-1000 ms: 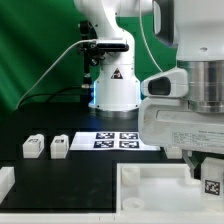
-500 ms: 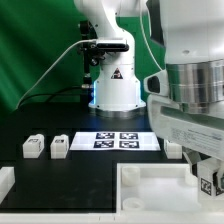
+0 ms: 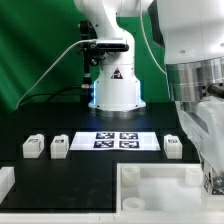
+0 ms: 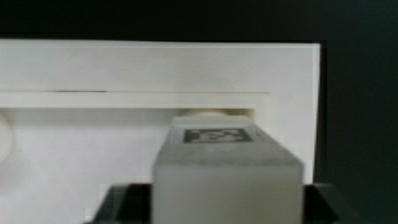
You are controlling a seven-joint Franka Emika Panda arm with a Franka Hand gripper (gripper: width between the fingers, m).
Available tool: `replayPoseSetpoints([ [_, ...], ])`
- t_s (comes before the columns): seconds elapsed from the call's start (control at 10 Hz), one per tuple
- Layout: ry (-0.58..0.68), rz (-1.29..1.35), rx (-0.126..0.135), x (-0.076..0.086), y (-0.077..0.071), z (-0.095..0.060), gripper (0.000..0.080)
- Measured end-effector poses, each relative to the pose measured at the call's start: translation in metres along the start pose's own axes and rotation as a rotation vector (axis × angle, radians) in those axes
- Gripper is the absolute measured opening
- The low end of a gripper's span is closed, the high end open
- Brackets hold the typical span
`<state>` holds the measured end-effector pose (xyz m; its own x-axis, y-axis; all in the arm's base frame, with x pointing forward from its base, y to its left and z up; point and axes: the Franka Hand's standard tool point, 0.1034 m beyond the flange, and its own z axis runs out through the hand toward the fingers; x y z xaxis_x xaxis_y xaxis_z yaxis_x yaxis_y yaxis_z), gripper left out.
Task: Assemble one leg
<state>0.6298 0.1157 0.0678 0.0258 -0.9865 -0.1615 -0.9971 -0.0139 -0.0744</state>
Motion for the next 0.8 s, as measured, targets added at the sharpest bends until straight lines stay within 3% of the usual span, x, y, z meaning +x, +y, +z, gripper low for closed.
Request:
replayPoseSetpoints([
  [0.1,0.0,-0.019,0.0,0.0,0.0,0.0,0.0473],
  [0.2,0.0,-0.081,-0.001,-0.001,0.0,0.0,0.0589],
  [0.5,-0.007,-0.559,-0.004,-0.011,0.007,0.002,0.0646],
  [0.8,-0.003,-0.797,-0.007,-0.008,0.007,0.003,0.0649],
])
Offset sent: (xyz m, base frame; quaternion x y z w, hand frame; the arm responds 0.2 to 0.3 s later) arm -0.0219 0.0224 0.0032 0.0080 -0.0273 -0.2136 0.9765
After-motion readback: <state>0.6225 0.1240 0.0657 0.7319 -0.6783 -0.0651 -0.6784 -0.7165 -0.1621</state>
